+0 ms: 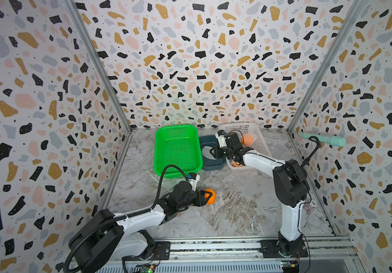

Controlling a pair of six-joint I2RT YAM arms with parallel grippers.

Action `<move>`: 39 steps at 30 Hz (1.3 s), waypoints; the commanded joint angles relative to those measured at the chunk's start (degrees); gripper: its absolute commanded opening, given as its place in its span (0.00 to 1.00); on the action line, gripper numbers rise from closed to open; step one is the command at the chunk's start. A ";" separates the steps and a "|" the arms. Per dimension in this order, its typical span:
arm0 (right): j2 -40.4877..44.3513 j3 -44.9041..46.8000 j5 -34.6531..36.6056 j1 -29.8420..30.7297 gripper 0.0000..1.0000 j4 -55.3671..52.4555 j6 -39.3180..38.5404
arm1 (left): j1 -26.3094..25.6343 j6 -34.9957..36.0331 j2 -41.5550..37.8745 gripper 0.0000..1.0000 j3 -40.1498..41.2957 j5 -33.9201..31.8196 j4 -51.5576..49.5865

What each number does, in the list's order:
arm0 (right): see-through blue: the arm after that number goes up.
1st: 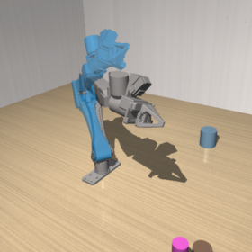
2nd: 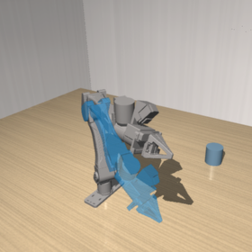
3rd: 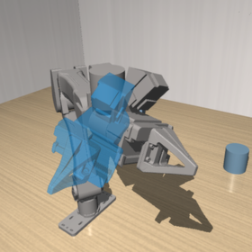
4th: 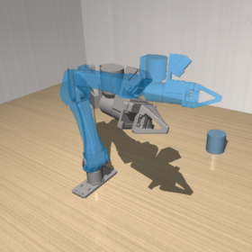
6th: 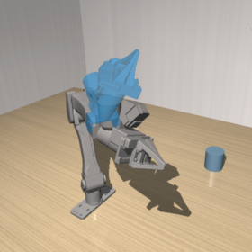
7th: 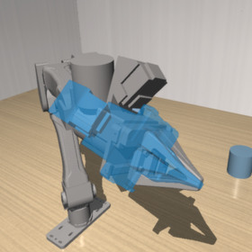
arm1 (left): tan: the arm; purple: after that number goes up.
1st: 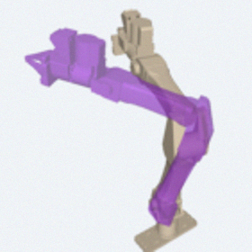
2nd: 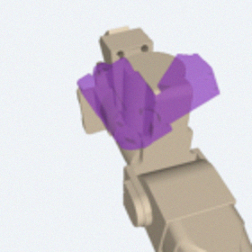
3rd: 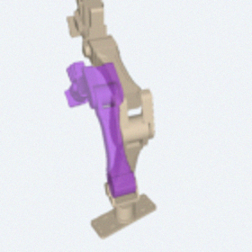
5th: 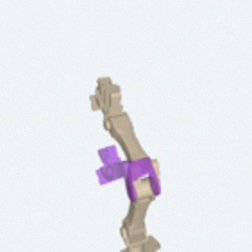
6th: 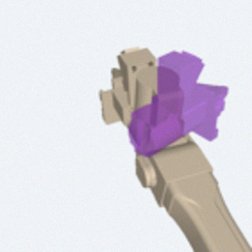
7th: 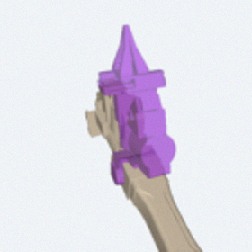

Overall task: Remove foam nets from oranges
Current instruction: Place the foam net into the storage box, then place the orange in the basket.

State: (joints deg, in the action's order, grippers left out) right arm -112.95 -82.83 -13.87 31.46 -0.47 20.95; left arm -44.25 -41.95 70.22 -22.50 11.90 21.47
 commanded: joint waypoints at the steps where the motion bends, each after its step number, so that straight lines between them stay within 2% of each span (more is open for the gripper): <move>1: 4.17 0.78 0.87 0.91 0.39 0.26 0.02 | 0.31 0.55 0.41 0.57 -0.16 1.04 2.78; 5: 4.32 0.34 1.12 1.12 0.36 -0.02 -0.05 | 0.35 0.58 0.43 0.57 -0.17 1.19 2.87; 8: 2.78 -1.31 1.12 1.15 0.20 -1.15 -0.20 | 0.31 0.60 0.31 0.57 0.02 1.19 2.87; 10: 1.79 -2.13 1.24 1.25 0.15 -1.55 -0.13 | 0.30 0.52 0.16 0.57 0.09 1.11 2.87; 17: -0.09 -2.52 1.51 1.78 0.08 -1.90 -0.30 | 0.33 0.48 -0.51 0.57 -0.17 1.02 2.48; 21: 1.50 -0.18 1.78 1.82 0.04 -1.16 -0.44 | 0.34 0.56 -0.47 0.57 -0.69 0.85 2.00; 23: 4.30 3.54 1.85 1.78 0.01 0.03 -0.26 | 0.41 0.30 -0.32 0.57 -1.25 0.39 1.35; 29: 17.24 20.58 1.61 1.80 0.01 7.08 2.30 | 0.48 -0.59 0.04 0.57 -2.36 0.17 1.91; 34: 27.89 29.88 2.83 1.88 0.02 6.61 3.05 | 1.30 -1.33 1.54 0.57 -4.38 0.46 1.88; 39: 38.26 35.46 5.20 1.69 0.03 2.81 2.89 | 3.93 -1.91 2.94 0.57 -8.42 1.08 0.37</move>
State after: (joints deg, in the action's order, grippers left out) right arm -79.24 -48.90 -10.68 33.01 4.19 23.38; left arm -41.69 -43.31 72.64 -27.86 12.19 21.34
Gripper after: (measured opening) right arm 0.044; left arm 0.590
